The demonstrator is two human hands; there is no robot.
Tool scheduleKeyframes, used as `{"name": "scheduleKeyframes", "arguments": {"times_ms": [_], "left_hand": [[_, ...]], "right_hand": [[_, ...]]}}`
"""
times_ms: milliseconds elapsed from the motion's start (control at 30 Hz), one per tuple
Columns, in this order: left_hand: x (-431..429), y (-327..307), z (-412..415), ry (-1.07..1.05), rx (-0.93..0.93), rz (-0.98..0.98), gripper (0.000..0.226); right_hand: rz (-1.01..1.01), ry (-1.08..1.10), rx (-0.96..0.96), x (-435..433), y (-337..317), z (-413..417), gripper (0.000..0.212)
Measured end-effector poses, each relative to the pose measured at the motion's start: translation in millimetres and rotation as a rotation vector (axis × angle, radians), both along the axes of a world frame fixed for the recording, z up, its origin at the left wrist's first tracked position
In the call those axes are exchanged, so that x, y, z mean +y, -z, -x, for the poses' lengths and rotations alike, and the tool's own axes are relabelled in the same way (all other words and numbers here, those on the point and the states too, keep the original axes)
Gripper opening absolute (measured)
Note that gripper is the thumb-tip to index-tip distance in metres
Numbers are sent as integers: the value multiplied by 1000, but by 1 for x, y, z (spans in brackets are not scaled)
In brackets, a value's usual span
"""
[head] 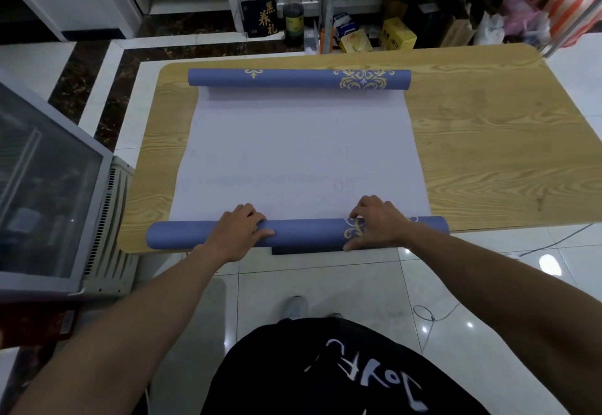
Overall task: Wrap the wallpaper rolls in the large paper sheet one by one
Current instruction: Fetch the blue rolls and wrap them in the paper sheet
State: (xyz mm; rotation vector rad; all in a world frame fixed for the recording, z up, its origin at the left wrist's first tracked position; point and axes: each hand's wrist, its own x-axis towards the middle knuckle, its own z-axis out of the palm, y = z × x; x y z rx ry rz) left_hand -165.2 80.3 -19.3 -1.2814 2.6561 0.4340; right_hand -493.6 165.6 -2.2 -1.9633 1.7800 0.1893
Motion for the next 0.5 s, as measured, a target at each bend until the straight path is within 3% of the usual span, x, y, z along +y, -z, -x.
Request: {"name": "scheduleKeyframes", "arguments": {"times_ms": [200, 367, 500], "left_hand": [[2, -4, -2, -77, 91, -133, 65], [-2, -5, -1, 3, 4, -43, 44], [-7, -3, -3, 29, 19, -31, 50]], "right_hand": [[-21, 82, 3, -3, -3, -2, 63], [-55, 75, 12, 3, -5, -5, 49], [-73, 81, -2, 6, -2, -6, 65]]}}
